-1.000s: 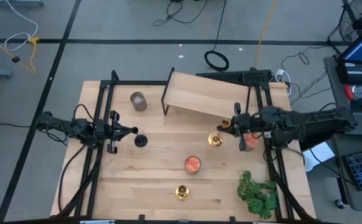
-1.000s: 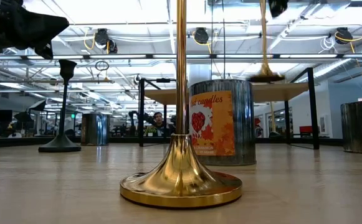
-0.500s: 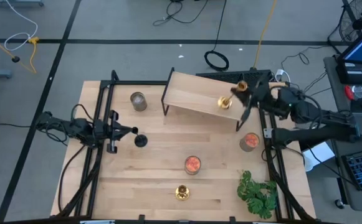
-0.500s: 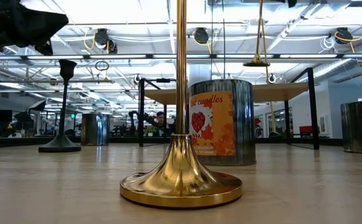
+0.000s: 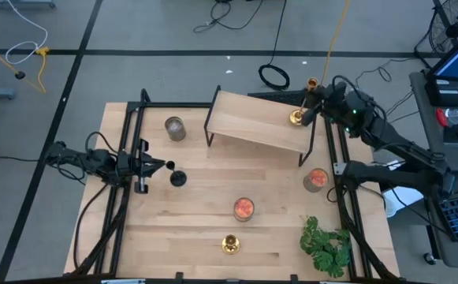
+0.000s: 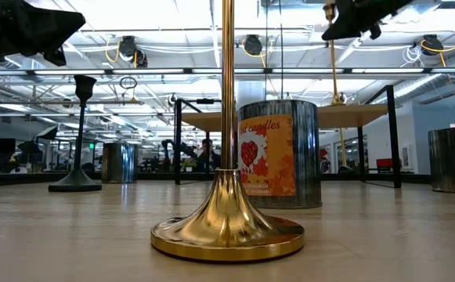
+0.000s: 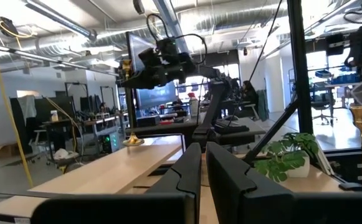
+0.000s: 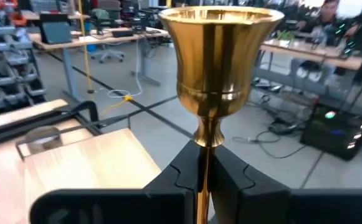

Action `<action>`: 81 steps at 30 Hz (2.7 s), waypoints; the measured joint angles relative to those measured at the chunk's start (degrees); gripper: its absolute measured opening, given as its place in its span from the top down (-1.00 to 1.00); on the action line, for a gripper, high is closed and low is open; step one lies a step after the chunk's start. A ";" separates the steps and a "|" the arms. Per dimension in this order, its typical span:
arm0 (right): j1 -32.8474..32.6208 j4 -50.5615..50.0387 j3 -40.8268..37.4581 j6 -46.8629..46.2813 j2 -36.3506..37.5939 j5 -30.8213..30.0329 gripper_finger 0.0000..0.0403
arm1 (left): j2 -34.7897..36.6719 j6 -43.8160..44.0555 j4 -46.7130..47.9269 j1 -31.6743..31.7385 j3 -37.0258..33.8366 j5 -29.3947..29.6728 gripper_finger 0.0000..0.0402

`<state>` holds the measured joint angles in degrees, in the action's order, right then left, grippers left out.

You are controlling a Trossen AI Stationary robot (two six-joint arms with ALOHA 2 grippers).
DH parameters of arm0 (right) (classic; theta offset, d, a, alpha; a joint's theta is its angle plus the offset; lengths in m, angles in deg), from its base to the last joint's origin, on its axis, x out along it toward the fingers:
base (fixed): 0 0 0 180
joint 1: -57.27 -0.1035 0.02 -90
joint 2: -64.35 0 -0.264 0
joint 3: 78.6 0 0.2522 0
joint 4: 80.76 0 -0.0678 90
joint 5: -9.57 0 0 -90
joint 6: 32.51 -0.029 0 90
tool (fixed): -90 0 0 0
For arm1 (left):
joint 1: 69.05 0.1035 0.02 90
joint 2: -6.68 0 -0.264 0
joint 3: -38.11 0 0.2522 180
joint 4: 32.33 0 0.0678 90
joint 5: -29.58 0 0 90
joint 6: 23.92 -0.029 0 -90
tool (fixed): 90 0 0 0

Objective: Pick & Place candle stick holders
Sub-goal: Put the top gold candle holder on the shelf, then put the black candle holder on the shelf

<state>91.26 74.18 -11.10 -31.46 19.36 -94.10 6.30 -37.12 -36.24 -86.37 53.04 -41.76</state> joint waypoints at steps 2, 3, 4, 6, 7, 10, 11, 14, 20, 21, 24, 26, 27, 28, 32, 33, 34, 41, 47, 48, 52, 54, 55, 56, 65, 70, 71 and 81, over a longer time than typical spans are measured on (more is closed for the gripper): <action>2.15 -0.40 0.00 -1.00 -0.68 2.12 0.93 | 0.00 0.21 0.00 0.00 0.00 0.00 0.84; 2.99 -0.68 0.00 -1.25 -1.03 2.69 0.93 | 0.00 0.21 0.00 0.00 0.00 -0.01 0.84; 3.86 -0.92 0.00 -1.62 -1.46 3.40 0.93 | 0.00 0.24 0.00 0.00 -0.01 0.00 0.84; 5.40 -0.73 0.00 -2.10 -2.16 4.87 0.93 | 0.00 0.60 0.00 0.00 0.00 -0.02 0.84; 5.97 -0.29 0.00 -2.10 -2.47 4.97 0.93 | 0.00 1.00 0.00 0.00 0.00 0.00 0.84; 7.26 0.29 0.00 -2.03 -3.33 4.87 0.93 | 0.00 1.90 0.01 0.00 -0.01 -0.01 0.84; 7.75 0.11 0.00 -2.03 -3.63 4.91 0.93 | 0.00 1.93 0.02 0.00 -0.02 -0.02 0.84; 8.74 -0.05 0.00 -2.00 -4.14 5.04 0.91 | 0.00 2.07 0.01 -0.01 0.00 -0.02 0.84; 9.17 0.33 0.00 -1.86 -4.53 6.27 0.87 | 0.00 3.22 0.02 -0.02 0.00 -0.02 0.84; 9.17 0.29 0.00 -1.78 -4.53 6.28 0.87 | 0.00 3.22 0.02 0.00 0.00 -0.02 0.84; 9.17 -0.09 0.00 -1.85 -4.46 6.28 0.86 | 0.00 3.22 0.04 0.00 0.00 -0.02 0.84; 9.17 -0.10 0.00 -1.85 -4.42 6.27 0.85 | 0.00 3.33 0.04 0.00 0.00 -0.02 0.84; 9.17 -0.11 0.00 -1.85 -4.42 6.27 0.84 | 0.00 3.35 0.04 0.00 0.00 -0.02 0.84; 9.17 -0.14 0.00 -1.85 -4.42 6.27 0.82 | 0.00 3.35 0.04 0.00 -0.01 -0.02 0.84; 9.17 -0.15 0.00 -0.68 -4.42 6.25 0.68 | 0.00 3.39 0.04 0.00 0.00 -0.03 0.84; 9.17 -0.15 0.00 -0.26 -4.42 6.19 0.64 | 0.00 3.39 0.04 0.00 0.00 -0.02 0.84; 9.17 -0.15 0.00 0.05 -4.42 6.09 0.59 | 0.00 3.39 0.04 0.00 0.00 -0.02 0.84; 9.17 -3.17 0.00 0.29 -3.60 6.03 0.29 | 0.00 4.17 0.07 -0.01 0.00 -0.04 0.84; 9.15 -9.24 -0.02 1.19 -0.90 3.68 0.09 | 0.00 5.21 0.89 0.00 -0.02 -0.06 0.84; 9.13 -10.24 -0.02 1.18 -0.25 3.08 0.07 | 0.00 5.42 1.09 0.00 0.00 -0.06 0.84; 8.81 -14.52 -0.02 0.55 2.93 3.30 0.00 | 0.00 6.51 1.22 0.00 0.00 -0.07 0.84; 7.94 -16.83 -0.02 -0.50 4.43 3.57 -0.01 | 0.00 6.56 1.22 -0.02 0.00 -0.07 0.84; 7.44 -17.94 -0.02 -0.71 5.08 4.40 -0.01 | 0.00 6.66 1.20 0.00 0.00 -0.07 0.84; 6.89 -19.07 -0.02 -0.84 5.71 5.48 0.00 | 0.00 6.67 1.22 0.00 0.00 -0.05 0.84; -1.67 -22.36 -0.04 -4.50 7.37 26.57 0.04 | 0.00 6.43 -0.09 0.00 0.00 -0.06 0.84; -10.28 -22.38 -0.04 -7.37 5.79 33.85 0.05 | 0.00 6.13 -0.28 0.00 -0.01 -0.05 0.83; -12.26 -22.35 -0.04 -7.34 5.21 34.73 0.05 | 0.02 6.03 -0.28 0.00 0.00 -0.05 0.83; -31.18 -13.57 -0.97 -7.31 -3.45 34.66 0.05 | -1.27 5.97 -0.97 0.00 0.00 -0.07 0.83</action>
<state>60.08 60.61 -12.08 -38.77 15.91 -59.44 5.03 -31.15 -37.21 -86.37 53.04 -41.83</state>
